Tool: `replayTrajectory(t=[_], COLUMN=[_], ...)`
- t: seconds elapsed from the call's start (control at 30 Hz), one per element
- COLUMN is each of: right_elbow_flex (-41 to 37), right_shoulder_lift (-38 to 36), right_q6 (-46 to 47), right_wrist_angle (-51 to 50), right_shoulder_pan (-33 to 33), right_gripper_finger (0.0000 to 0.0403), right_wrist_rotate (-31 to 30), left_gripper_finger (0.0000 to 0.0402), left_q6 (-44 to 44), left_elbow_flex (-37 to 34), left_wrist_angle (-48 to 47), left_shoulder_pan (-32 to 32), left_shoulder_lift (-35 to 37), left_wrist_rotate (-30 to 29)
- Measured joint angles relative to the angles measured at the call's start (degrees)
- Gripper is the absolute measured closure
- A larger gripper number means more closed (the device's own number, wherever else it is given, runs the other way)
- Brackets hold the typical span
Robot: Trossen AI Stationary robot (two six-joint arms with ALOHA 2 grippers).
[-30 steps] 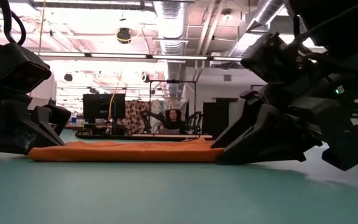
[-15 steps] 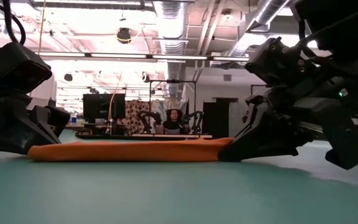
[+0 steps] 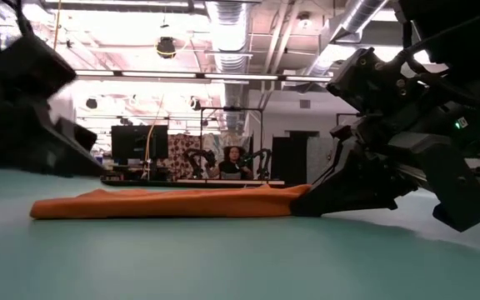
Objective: Roll napkin
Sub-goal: Roll the orange table napkin
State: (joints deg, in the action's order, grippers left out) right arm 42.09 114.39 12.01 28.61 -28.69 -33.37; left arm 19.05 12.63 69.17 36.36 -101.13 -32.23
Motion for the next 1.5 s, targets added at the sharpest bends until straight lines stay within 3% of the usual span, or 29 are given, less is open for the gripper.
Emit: replayTrajectory(t=[0.2,0.37,0.63,0.87,1.1,1.5], right_elbow_flex=[1.2,2.1,2.7,2.7,2.8,2.8], right_shoulder_lift=[-2.7,-7.4,-16.1,-17.3,-15.8,-15.8], right_q6=[0.2,5.3,18.3,26.0,34.1,34.6], right_wrist_angle=[-2.1,-9.9,-16.3,-17.2,-15.8,-15.3], right_shoulder_pan=[0.0,0.1,4.4,9.1,12.5,13.9], right_gripper_finger=[0.0387,0.0387,0.0387,0.0387,0.0387,0.0387], right_wrist_rotate=[0.7,3.4,18.0,23.3,23.9,23.2], left_gripper_finger=[0.0401,0.0401,0.0401,0.0402,0.0401,0.0401], left_q6=[-0.8,-1.3,0.1,-0.9,-1.4,-5.0], left_elbow_flex=[5.7,8.2,8.2,8.2,8.2,8.1], left_wrist_angle=[-15.6,-21.8,-24.8,-24.7,-25.0,-25.0], left_shoulder_pan=[-1.2,-1.4,-1.5,-1.5,-1.5,-2.7], left_shoulder_lift=[-0.2,-0.1,-0.1,-0.1,-0.1,0.0], left_wrist_rotate=[-0.5,0.0,3.8,6.7,9.1,11.5])
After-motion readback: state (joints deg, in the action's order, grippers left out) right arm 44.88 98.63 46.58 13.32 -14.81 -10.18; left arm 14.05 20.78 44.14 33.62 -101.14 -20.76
